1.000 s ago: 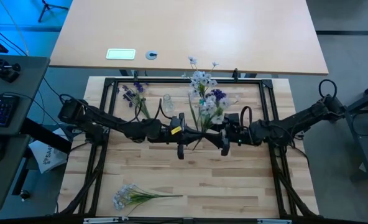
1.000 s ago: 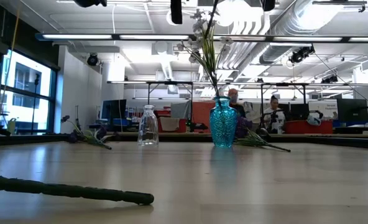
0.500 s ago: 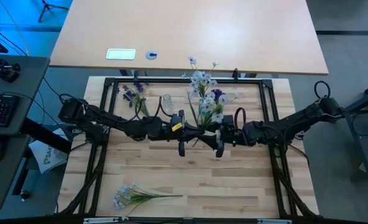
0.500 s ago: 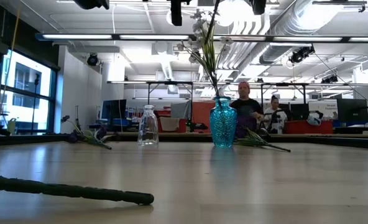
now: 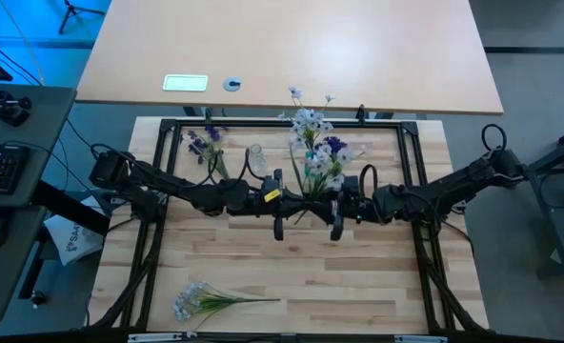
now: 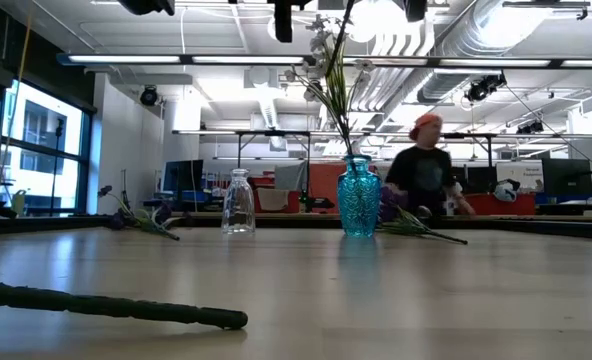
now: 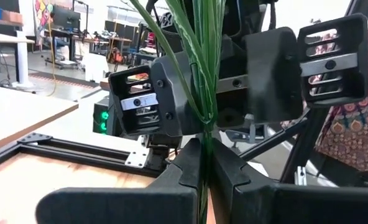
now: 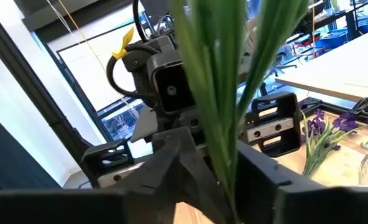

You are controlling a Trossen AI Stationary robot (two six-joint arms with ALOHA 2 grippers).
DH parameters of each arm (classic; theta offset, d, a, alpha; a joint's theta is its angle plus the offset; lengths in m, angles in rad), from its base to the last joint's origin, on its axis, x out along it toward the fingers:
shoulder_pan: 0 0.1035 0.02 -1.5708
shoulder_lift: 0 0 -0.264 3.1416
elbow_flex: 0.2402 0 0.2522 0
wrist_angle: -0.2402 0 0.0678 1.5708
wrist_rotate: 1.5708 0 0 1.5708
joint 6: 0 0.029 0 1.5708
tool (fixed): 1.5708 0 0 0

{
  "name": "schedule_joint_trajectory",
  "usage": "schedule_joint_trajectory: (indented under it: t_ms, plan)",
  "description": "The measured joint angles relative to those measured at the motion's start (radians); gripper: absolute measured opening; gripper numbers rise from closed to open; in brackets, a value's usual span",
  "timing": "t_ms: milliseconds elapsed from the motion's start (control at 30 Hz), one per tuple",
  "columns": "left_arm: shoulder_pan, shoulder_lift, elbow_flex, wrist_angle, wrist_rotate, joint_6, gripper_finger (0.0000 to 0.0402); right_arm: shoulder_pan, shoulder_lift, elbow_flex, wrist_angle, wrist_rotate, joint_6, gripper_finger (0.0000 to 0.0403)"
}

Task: Sort flowers into vase by color
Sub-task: Put the top white flowers into the blue vase

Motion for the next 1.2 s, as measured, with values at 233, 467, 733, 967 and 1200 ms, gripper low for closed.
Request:
schedule_joint_trajectory:
  t_ms: [233, 467, 733, 967, 1200]
  plan:
    - [-0.002, 0.0, 0.0, 0.009, -0.006, 0.019, 0.0011, -0.001, 0.0, 0.0, 0.0, -0.006, -0.029, 0.0012]
    - [-0.002, -0.054, 0.0, -0.154, -0.014, 0.02, 0.0069, 0.002, -0.054, 0.0, -0.079, 0.001, -0.048, 0.0005]
    - [0.0, -0.218, -0.002, -0.694, -0.018, 0.085, 0.015, 0.003, -0.274, 0.002, -0.354, 0.06, -0.07, 0.0003]
    - [-0.084, -0.404, -0.292, -0.564, -0.093, -0.202, 0.015, 0.101, -0.438, 0.002, -0.687, 0.273, -0.034, 0.0001]
    - [-0.191, -0.524, -0.511, -0.326, -0.312, -0.402, 0.013, 0.192, -0.496, -0.177, -0.659, 0.463, 0.112, 0.0001]
